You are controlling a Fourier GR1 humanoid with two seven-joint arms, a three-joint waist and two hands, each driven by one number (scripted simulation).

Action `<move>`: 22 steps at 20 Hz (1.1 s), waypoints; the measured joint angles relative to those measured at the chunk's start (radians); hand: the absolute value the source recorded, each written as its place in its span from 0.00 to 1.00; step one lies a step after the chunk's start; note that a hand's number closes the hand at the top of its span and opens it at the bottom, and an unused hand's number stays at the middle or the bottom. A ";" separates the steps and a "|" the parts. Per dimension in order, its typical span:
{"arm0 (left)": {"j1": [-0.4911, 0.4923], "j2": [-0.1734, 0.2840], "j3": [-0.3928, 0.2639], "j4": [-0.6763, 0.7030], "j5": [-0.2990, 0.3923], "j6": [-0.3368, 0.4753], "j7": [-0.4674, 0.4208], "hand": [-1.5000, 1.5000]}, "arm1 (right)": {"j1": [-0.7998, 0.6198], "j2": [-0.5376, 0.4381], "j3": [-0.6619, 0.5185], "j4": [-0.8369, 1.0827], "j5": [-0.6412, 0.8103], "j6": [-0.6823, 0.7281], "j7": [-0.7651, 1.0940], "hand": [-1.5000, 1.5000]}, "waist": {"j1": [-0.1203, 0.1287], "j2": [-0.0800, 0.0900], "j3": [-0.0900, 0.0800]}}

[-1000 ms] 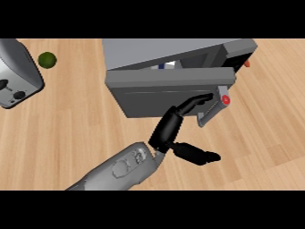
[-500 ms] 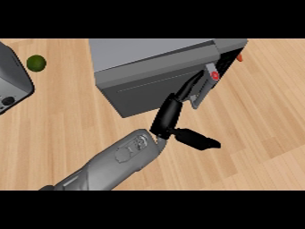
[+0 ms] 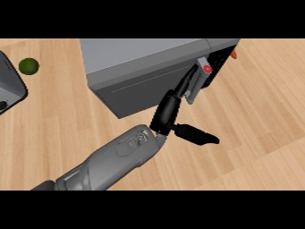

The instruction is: Pick up the milk, place it into the microwave and close the microwave

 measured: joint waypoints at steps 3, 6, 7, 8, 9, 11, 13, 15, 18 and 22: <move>-0.005 0.000 -0.009 0.008 0.021 0.006 -0.018 0.00 | -0.011 -0.014 -0.010 0.003 -0.018 -0.001 0.012 0.00 | -0.010 0.001 0.000; -0.011 -0.001 -0.018 0.019 0.039 0.011 -0.036 0.00 | -0.021 -0.024 -0.019 0.007 -0.035 -0.005 0.023 0.00 | -0.017 0.001 0.000; -0.012 -0.001 -0.021 0.023 0.044 0.014 -0.043 0.00 | -0.023 -0.029 -0.023 0.007 -0.041 -0.007 0.028 0.00 | -0.020 0.001 0.000; -0.014 -0.002 -0.024 0.026 0.050 0.016 -0.049 0.00 | -0.026 -0.032 -0.025 0.007 -0.046 -0.008 0.031 0.00 | -0.022 0.002 0.000; -0.016 -0.003 -0.028 0.030 0.055 0.017 -0.055 0.00 | -0.030 -0.036 -0.027 0.008 -0.051 -0.008 0.036 0.00 | -0.023 0.002 0.000; -0.020 -0.004 -0.034 0.035 0.068 0.018 -0.066 0.00 | -0.036 -0.042 -0.030 0.012 -0.061 -0.009 0.041 0.00 | -0.024 0.003 0.001; -0.024 -0.005 -0.040 0.042 0.080 0.019 -0.077 0.00 | -0.043 -0.049 -0.033 0.014 -0.071 -0.007 0.048 0.00 | -0.027 0.004 0.001; -0.026 -0.006 -0.046 0.046 0.092 0.022 -0.087 0.00 | -0.048 -0.056 -0.036 0.017 -0.078 -0.006 0.054 0.00 | -0.031 0.004 0.001; -0.032 -0.008 -0.055 0.054 0.109 0.024 -0.102 0.00 | -0.059 -0.070 -0.042 0.019 -0.091 -0.005 0.063 0.00 | -0.034 0.004 0.001; -0.038 -0.008 -0.069 0.061 0.134 0.025 -0.117 0.00 | -0.070 -0.084 -0.049 0.024 -0.111 -0.001 0.074 0.00 | -0.038 0.004 0.002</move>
